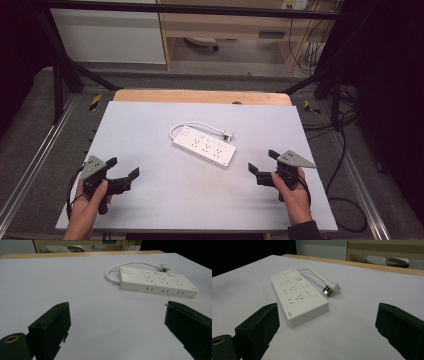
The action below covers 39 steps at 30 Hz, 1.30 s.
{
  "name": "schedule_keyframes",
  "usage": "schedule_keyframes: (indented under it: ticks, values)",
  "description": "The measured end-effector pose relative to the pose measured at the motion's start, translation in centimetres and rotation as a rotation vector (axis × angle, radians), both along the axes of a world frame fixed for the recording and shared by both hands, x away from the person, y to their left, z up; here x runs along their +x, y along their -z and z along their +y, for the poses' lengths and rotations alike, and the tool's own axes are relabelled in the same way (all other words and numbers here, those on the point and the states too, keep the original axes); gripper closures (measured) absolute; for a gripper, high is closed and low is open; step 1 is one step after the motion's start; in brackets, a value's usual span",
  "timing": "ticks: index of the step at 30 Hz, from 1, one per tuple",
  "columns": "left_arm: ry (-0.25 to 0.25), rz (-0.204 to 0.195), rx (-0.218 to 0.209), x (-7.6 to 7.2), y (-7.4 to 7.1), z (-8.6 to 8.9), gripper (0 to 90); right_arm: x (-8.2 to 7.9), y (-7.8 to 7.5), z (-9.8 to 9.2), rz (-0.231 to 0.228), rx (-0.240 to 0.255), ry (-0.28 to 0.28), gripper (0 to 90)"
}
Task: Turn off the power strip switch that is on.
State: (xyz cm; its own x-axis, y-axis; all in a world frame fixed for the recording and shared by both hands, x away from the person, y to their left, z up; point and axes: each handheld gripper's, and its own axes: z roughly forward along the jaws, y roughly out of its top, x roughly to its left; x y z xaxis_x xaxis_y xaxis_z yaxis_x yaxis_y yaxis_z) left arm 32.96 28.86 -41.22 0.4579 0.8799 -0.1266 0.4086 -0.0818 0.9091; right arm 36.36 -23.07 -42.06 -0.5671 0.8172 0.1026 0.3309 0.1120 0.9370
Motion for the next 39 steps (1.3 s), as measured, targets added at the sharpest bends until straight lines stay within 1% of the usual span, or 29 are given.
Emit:
schedule_keyframes:
  ticks: [5,8,10,12,13,17,21,25,29,33,39]
  values:
    - [0.003,-0.002,0.005,0.0,0.0,-0.1,6.6,-0.1,-0.1,0.5,-0.002,-0.010,-0.013,5.9]
    - [0.006,-0.001,0.012,-0.1,0.0,0.0,6.5,-0.2,-0.4,1.3,-0.005,-0.031,-0.034,4.0]
    - [0.007,-0.001,0.015,-0.1,0.0,0.0,6.5,-0.2,-0.6,1.9,0.005,-0.028,-0.044,3.9]
    - [0.007,0.001,0.008,0.0,0.1,-0.1,6.6,-0.1,-0.9,2.4,0.008,-0.024,-0.053,3.9]
    - [0.009,0.003,0.011,0.0,0.2,-0.1,6.7,0.0,-1.1,2.7,0.009,-0.032,-0.065,3.9]
    - [0.016,-0.001,0.017,-0.1,0.1,-0.2,6.9,0.8,-1.6,3.7,0.013,-0.060,-0.083,4.0]
    - [0.017,0.004,0.019,-0.1,0.1,-0.2,7.0,1.6,-1.7,4.3,0.041,-0.072,-0.089,4.8]
    - [0.018,0.007,0.020,-0.1,0.2,-0.2,7.0,2.3,-2.0,4.8,0.050,-0.086,-0.087,4.6]
    - [0.018,0.007,0.023,-0.1,0.2,-0.2,7.2,2.9,-2.6,5.3,0.051,-0.116,-0.080,5.3]
    - [0.022,0.008,0.025,-0.1,0.2,-0.3,7.2,3.3,-3.0,5.7,0.054,-0.120,-0.081,5.5]
    - [0.026,0.012,0.028,-0.1,0.3,-0.3,7.2,4.1,-3.5,6.3,0.074,-0.119,-0.066,5.9]
